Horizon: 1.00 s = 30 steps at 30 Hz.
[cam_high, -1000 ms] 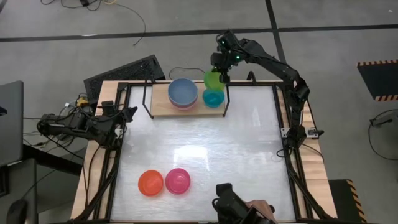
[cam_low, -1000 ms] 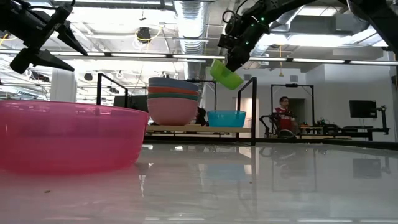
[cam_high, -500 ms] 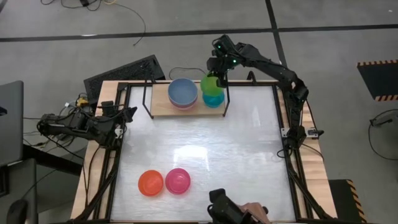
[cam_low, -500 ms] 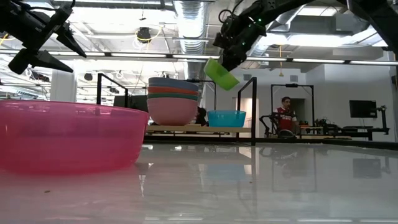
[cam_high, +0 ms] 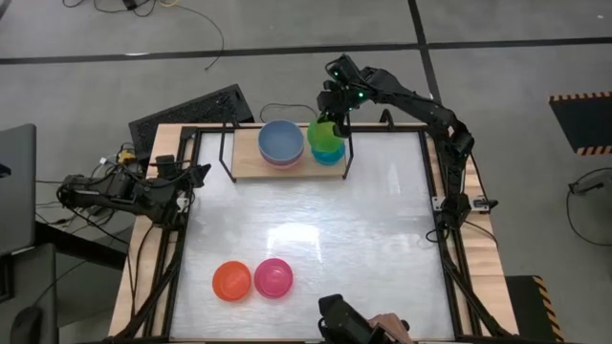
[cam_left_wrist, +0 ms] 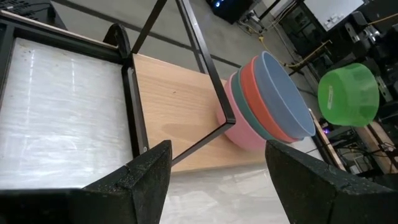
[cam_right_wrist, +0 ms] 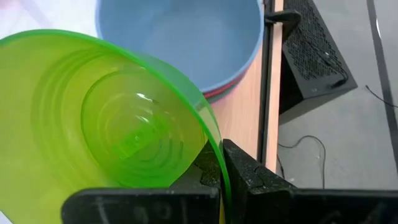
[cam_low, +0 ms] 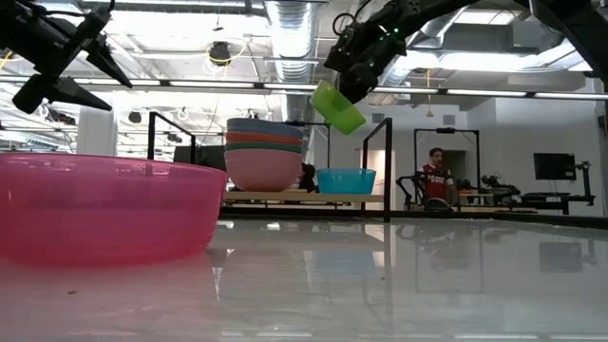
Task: Place and stack bowls onto a shelf
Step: Stack the green bowl on top of the light blue bowl on the shelf
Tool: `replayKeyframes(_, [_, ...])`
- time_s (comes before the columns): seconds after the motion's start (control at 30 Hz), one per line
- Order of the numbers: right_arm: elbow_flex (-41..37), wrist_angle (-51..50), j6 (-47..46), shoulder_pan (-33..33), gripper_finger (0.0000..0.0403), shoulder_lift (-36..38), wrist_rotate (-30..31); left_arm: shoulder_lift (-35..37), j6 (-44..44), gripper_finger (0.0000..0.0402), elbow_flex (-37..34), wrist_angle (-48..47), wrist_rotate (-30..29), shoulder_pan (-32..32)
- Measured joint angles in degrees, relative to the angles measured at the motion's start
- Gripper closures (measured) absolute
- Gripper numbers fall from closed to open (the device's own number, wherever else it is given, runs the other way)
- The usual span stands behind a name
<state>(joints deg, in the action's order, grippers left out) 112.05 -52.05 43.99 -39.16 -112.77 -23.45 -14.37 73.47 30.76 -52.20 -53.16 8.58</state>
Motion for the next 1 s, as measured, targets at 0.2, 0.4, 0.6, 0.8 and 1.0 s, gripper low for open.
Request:
replayKeyframes(0.2, [0.00, 0.39, -0.02, 0.55, 0.0381, 0.00, -0.75, 0.00, 0.74, 0.0157, 0.00, -0.01, 0.01, 0.00])
replayKeyframes(0.4, [0.00, 0.56, -0.42, 0.55, 0.0381, 0.00, -0.80, 0.00, 0.74, 0.0157, -0.01, -0.01, 0.03, 0.00])
replayKeyframes(0.6, [0.17, 1.37, -0.63, 1.43, 0.0381, -1.44, -0.97, 0.00, 1.00, 0.0157, 0.00, -0.58, 0.05, 0.00])
replayKeyframes(0.8, [0.00, -0.28, 0.77, 2.19, 0.0381, -3.63, -0.43, 0.00, 1.62, 0.0157, 0.00, -1.08, 0.25, 0.00])
replayKeyframes(1.0, [0.04, -0.44, 1.51, 0.82, 0.0381, -3.76, 5.57, 0.01, 1.55, 0.0157, -0.01, -1.17, 0.36, 0.00])
